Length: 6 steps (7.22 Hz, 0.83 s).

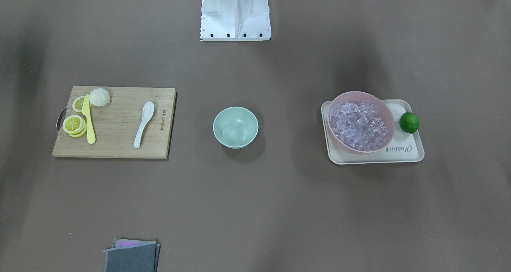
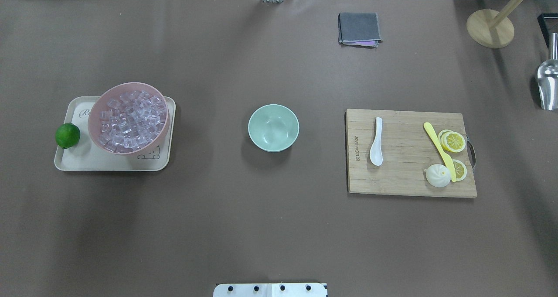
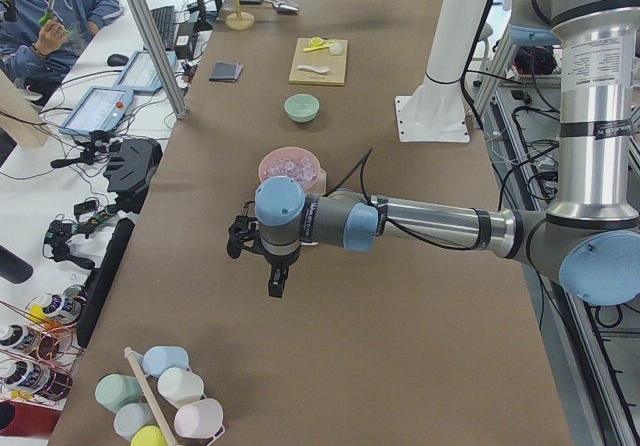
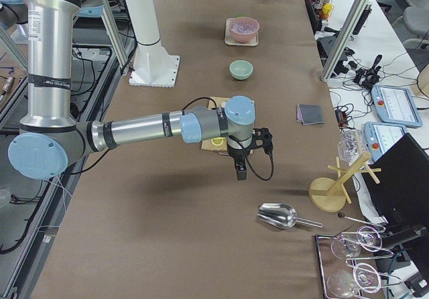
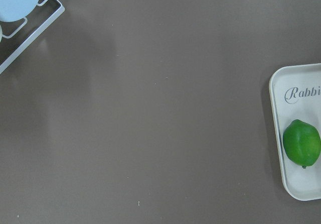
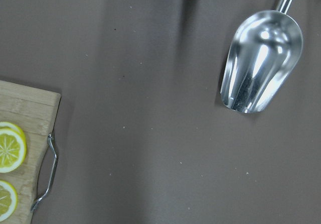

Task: Put spoon and ice into bowl

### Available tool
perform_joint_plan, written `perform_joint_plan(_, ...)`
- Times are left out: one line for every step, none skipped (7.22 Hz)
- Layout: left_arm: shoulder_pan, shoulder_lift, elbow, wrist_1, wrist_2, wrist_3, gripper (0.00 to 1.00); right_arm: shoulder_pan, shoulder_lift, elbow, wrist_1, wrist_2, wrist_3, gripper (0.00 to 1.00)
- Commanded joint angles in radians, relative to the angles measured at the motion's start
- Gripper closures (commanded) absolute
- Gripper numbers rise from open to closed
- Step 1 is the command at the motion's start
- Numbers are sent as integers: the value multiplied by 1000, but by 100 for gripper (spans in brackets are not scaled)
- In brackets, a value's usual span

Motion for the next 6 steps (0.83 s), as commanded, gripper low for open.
perform_joint_plan(0, -13, -16, 3, 9, -37, 2, 9, -40, 8, -4, 4, -4, 0)
perform_joint_plan(0, 0, -13, -1, 6, -45, 2, 9, -48, 12, -4, 4, -4, 0)
perform_joint_plan(0, 1, -17, -1, 6, -47, 2, 9, -50, 10, -6, 3, -2, 0)
perform_joint_plan(0, 1, -17, 0, 9, -44, 2, 9, -48, 9, -4, 0, -2, 0)
perform_joint_plan(1, 1, -22, -1, 8, -45, 2, 9, -50, 5, -4, 0, -1, 0)
perform_joint_plan(1, 1, -24, -1, 8, -44, 2, 9, -52, 10, -6, 6, -1, 0)
